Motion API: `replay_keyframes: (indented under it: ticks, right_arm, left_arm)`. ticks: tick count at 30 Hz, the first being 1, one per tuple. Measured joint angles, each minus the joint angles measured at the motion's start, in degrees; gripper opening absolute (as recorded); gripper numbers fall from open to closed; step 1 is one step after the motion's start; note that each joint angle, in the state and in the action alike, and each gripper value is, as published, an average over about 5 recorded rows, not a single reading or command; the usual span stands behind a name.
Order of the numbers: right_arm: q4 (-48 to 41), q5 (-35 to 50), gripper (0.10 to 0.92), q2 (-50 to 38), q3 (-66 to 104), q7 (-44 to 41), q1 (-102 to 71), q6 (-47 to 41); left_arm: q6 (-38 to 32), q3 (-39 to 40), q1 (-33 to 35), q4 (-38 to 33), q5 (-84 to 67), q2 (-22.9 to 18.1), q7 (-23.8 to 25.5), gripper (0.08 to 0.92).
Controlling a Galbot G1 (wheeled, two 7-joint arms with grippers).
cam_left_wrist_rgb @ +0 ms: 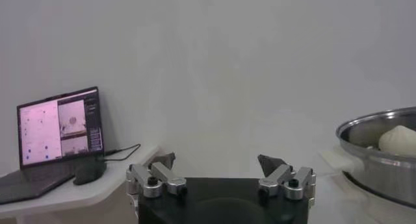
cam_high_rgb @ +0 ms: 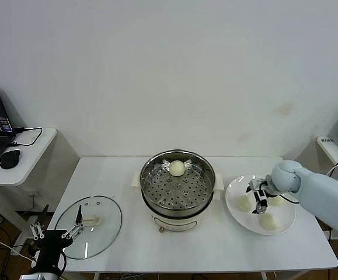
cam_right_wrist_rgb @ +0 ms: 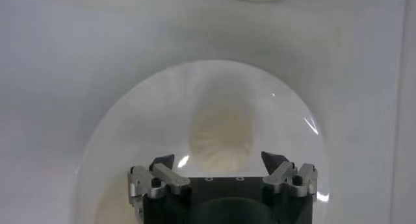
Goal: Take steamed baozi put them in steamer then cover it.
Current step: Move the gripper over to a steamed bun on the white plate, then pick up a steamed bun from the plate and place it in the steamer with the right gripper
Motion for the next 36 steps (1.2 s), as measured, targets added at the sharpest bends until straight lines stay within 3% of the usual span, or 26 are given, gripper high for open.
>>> replay_keyframes:
  ticks: [12, 23, 36]
  right_arm:
    - [-2.65, -0.8, 0.632, 2.11, 1.21, -0.84, -0.59, -0.41]
    - [-1.65, 0.13, 0.603, 1.21, 0.97, -2.04, 0.56, -1.03]
    - [7.56, 8.59, 0.615, -5.44, -6.76, -3.86, 16.49, -3.84]
  left_arm:
    - [-0.06, 0.07, -0.18, 0.21, -0.08, -0.22, -0.05, 0.823]
    - [-0.06, 0.23, -0.02, -0.4, -0.05, -0.29, -0.1, 0.823]
    - [0.16, 1.07, -0.92, -0.41, 0.0, 0.3, -0.04, 0.823]
